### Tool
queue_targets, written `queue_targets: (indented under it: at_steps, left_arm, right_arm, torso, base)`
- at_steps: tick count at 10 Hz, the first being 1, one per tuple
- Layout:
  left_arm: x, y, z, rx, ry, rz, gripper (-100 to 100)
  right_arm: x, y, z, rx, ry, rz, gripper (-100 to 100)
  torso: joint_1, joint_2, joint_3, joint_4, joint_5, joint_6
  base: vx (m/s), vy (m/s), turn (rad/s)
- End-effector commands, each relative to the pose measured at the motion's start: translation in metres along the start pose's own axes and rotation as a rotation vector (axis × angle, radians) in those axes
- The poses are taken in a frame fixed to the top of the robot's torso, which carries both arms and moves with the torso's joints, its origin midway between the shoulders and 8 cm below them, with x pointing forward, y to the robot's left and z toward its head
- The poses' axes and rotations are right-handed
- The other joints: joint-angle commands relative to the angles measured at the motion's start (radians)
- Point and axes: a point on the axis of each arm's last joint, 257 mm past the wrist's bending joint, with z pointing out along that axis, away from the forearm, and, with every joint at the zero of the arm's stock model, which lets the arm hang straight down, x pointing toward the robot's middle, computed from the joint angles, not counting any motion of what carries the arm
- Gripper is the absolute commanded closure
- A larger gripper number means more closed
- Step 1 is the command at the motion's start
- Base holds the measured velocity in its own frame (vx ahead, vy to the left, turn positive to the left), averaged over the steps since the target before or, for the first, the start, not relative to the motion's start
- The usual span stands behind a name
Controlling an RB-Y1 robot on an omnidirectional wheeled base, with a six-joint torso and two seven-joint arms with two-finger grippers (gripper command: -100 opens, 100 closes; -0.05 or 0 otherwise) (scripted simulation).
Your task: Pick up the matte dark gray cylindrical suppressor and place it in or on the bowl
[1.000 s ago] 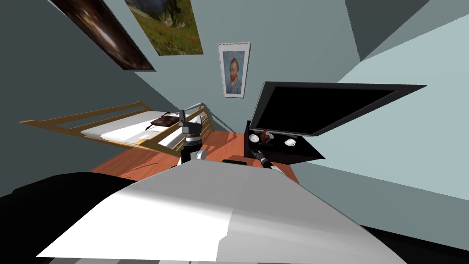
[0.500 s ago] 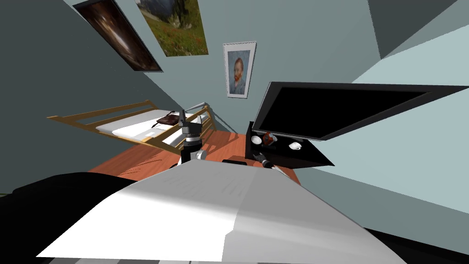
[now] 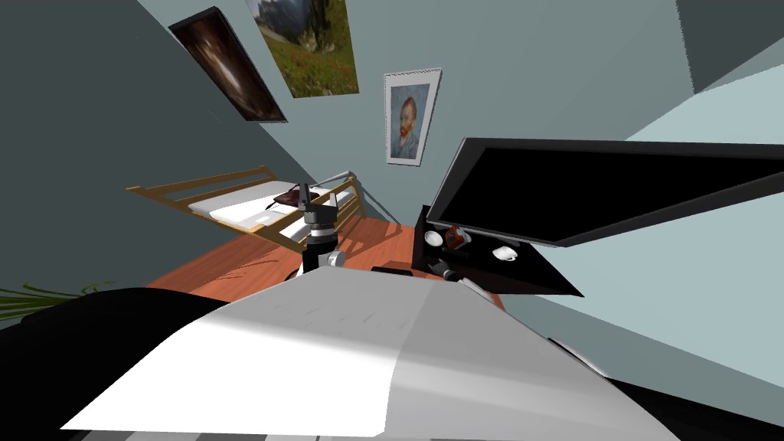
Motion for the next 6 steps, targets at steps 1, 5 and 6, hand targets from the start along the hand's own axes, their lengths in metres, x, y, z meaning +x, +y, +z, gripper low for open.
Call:
queue_targets:
  at_steps: [1,5,6]
  left_arm:
    - [0.0,0.0,0.0,0.0,0.0,0.0,0]
    - [0.0,0.0,0.0,0.0,0.0,0.0,0]
    - [0.0,0.0,0.0,0.0,0.0,0.0,0]
  right_arm:
    - [0.026,-0.015,-0.006,0.002,0.07,-0.108,-100]
    - [0.06,-0.042,-0.016,-0.001,0.164,-0.275,-100]
    - [0.074,-0.055,-0.023,-0.004,0.207,-0.35,-100]
  torso:
    - [0.0,0.0,0.0,0.0,0.0,0.0]
    - [0.0,0.0,0.0,0.0,0.0,0.0]
    - [0.0,0.002,0.001,0.0,0.0,0.0]
  base:
    - [0.052,0.006,0.153]
    - [0.062,-0.003,0.096]
    - [0.029,0.003,0.105]
